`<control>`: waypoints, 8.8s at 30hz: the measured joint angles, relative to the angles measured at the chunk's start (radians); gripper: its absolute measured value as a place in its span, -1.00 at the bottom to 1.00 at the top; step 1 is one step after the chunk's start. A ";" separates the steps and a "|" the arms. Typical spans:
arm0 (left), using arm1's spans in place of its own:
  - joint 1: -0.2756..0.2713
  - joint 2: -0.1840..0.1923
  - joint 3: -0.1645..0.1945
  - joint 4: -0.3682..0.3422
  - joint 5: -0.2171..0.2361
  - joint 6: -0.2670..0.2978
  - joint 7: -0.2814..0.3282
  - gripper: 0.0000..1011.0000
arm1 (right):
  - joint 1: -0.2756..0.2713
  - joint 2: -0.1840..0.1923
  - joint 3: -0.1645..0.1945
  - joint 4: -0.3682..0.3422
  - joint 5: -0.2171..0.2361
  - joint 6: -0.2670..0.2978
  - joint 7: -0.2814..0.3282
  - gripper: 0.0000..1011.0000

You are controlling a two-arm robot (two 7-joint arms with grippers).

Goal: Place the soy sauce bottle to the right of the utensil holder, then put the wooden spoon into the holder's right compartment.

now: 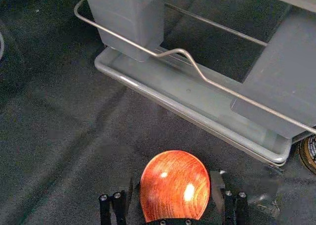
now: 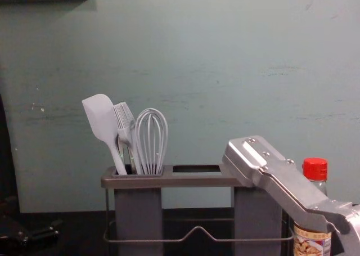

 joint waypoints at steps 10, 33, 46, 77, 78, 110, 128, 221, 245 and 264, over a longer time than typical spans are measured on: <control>0.000 0.000 0.000 0.000 0.000 0.000 0.000 0.99 | -0.003 -0.005 0.012 0.008 -0.016 -0.002 0.020 0.98; 0.000 0.000 0.000 0.000 0.000 0.000 0.000 0.99 | -0.012 -0.013 0.028 0.010 -0.064 -0.014 0.061 0.66; 0.000 0.000 0.000 0.000 0.000 0.000 0.000 0.99 | -0.069 0.067 0.042 -0.142 -0.071 0.001 0.145 0.66; 0.000 0.000 0.000 0.000 0.000 0.000 0.000 0.99 | -0.384 0.309 0.247 -0.379 0.055 -0.444 0.268 0.66; 0.000 0.000 0.000 0.000 0.000 0.000 0.000 0.99 | -0.386 0.312 0.247 -0.380 0.057 -0.452 0.264 0.66; 0.000 0.000 0.000 0.000 0.000 0.000 0.000 0.99 | -0.427 0.342 0.244 -0.360 0.092 -0.818 0.170 0.66; 0.000 0.000 0.000 0.000 0.000 0.000 0.000 0.99 | -0.453 0.236 0.269 -0.278 -0.020 -1.197 0.056 0.66; 0.000 0.000 0.000 0.000 0.000 0.000 0.000 0.99 | 0.344 -0.074 0.220 0.659 -0.049 -1.846 0.209 0.66; 0.000 0.000 0.000 0.000 0.000 0.000 0.000 0.99 | 0.264 -0.075 0.233 0.708 -0.057 -1.876 0.216 0.66; 0.000 0.000 0.000 0.000 0.000 0.000 0.000 0.99 | 0.236 -0.078 0.243 0.719 -0.059 -1.888 0.223 0.80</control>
